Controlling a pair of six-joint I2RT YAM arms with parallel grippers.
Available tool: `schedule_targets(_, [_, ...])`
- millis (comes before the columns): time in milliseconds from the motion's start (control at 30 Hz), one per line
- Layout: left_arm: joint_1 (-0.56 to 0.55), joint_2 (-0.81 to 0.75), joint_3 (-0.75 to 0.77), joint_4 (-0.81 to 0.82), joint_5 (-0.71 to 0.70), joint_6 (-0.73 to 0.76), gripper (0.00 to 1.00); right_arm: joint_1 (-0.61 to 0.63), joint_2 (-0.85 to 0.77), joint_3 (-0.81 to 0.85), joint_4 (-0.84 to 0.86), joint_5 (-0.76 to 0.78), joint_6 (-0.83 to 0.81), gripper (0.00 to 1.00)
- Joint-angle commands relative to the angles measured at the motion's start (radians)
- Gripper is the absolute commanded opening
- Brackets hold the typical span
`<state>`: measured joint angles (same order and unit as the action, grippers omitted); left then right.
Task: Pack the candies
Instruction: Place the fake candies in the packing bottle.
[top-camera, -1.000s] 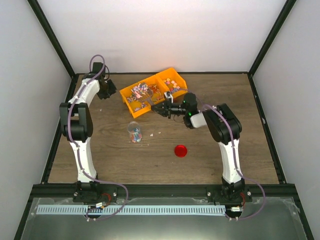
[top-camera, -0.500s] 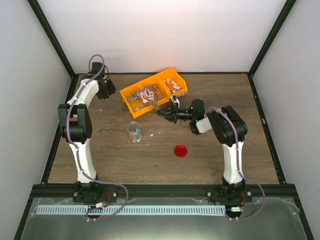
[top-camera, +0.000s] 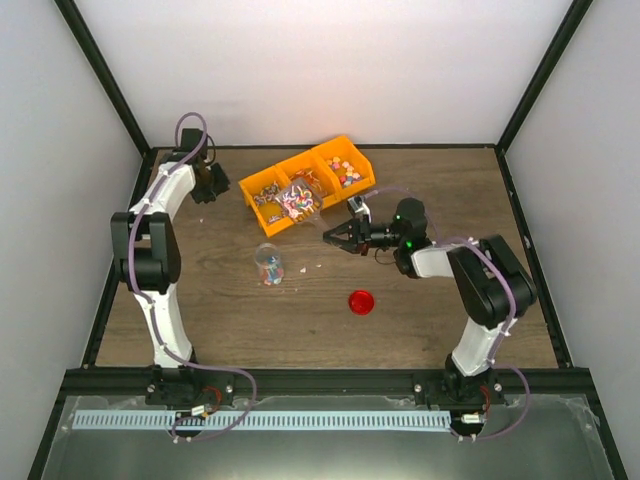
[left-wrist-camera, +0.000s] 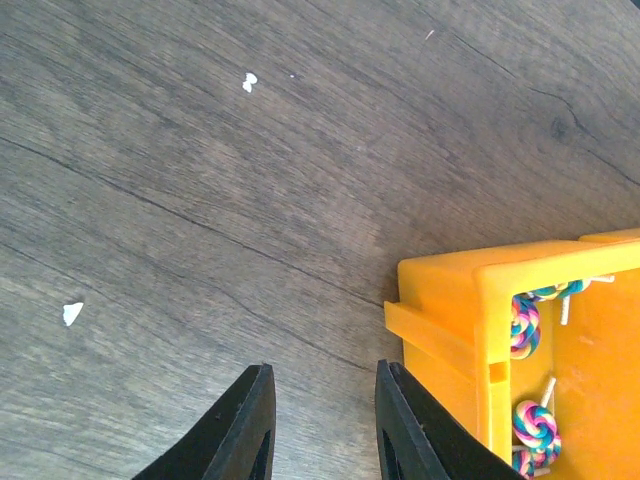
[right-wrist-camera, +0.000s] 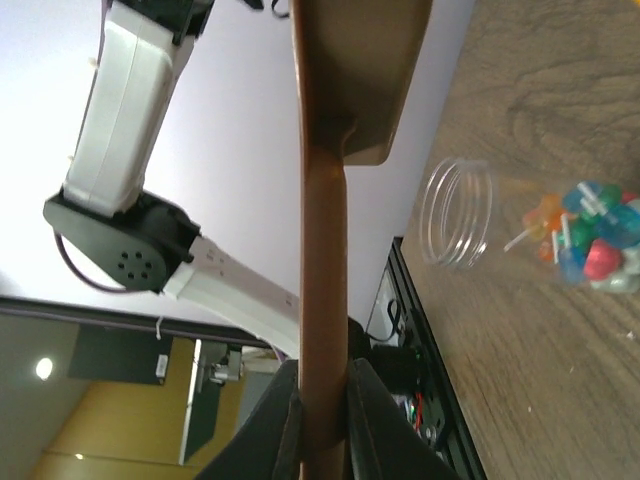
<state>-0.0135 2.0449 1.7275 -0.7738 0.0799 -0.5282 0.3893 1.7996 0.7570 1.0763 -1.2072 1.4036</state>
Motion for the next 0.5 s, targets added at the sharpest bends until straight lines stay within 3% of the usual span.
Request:
schedule_targets(0, [0.002, -0.044, -0.022, 0.03, -0.018, -0.009, 0.3, 0.007, -0.132, -0.035, -0.257, -0.051, -0.19, 0.01])
schedule_targets(100, [0.003, -0.049, -0.025, 0.031, -0.023, -0.006, 0.3, 0.027, -0.203, -0.012, -0.539, -0.039, -0.372, 0.01])
schedule_targets(200, [0.003, -0.049, -0.032, 0.032, -0.017, -0.002, 0.32, 0.048, -0.246, 0.004, -0.686, -0.04, -0.448, 0.01])
schedule_targets(367, [0.004, -0.06, -0.044, 0.045, -0.01, -0.004, 0.59, 0.068, -0.313, 0.027, -0.892, -0.031, -0.55, 0.01])
schedule_targets(467, [0.004, -0.061, -0.042, 0.051, -0.003, -0.005, 0.65, 0.08, -0.345, 0.04, -0.99, -0.014, -0.596, 0.01])
